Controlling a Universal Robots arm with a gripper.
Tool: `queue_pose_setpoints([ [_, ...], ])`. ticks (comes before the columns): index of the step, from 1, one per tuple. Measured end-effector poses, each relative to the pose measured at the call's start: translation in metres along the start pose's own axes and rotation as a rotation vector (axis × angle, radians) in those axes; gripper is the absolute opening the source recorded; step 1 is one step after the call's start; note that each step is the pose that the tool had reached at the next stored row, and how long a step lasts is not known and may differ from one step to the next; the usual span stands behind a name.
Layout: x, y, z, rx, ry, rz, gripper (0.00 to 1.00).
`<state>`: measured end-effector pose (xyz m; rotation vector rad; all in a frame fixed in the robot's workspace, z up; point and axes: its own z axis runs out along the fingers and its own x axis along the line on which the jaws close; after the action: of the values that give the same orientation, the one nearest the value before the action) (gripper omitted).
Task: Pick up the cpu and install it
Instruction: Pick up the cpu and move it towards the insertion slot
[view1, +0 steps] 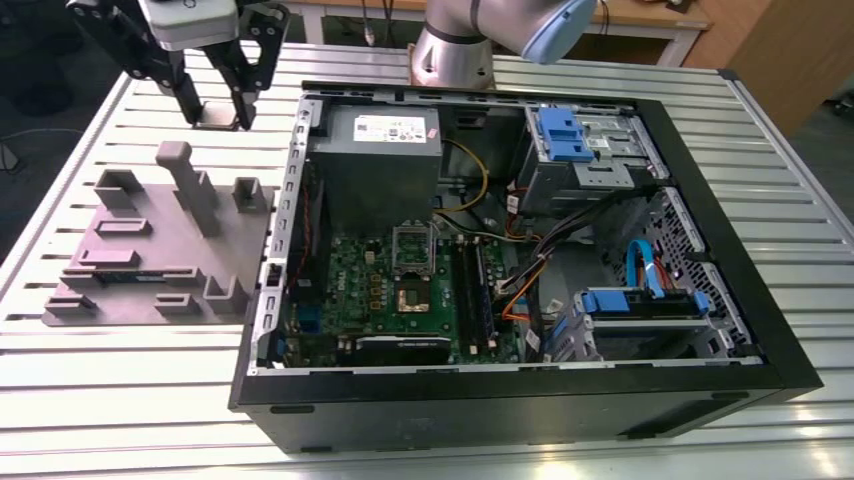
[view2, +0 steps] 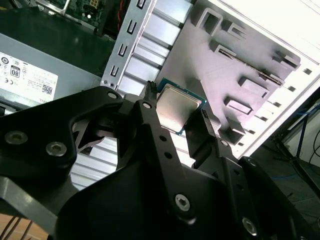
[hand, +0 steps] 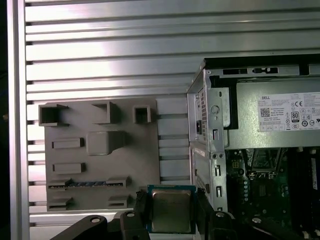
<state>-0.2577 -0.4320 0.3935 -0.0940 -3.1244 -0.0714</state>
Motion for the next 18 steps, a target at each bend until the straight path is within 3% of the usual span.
queue_pose_setpoints([
  [13,-0.0009,0.0001,0.0,0.0,0.0,0.0,0.47],
  [15,-0.0054,0.0004,-0.0001,0.0001,0.0001,0.0,0.47],
  [18,-0.0186,0.001,-0.0002,-0.0001,0.0,0.0,0.47],
])
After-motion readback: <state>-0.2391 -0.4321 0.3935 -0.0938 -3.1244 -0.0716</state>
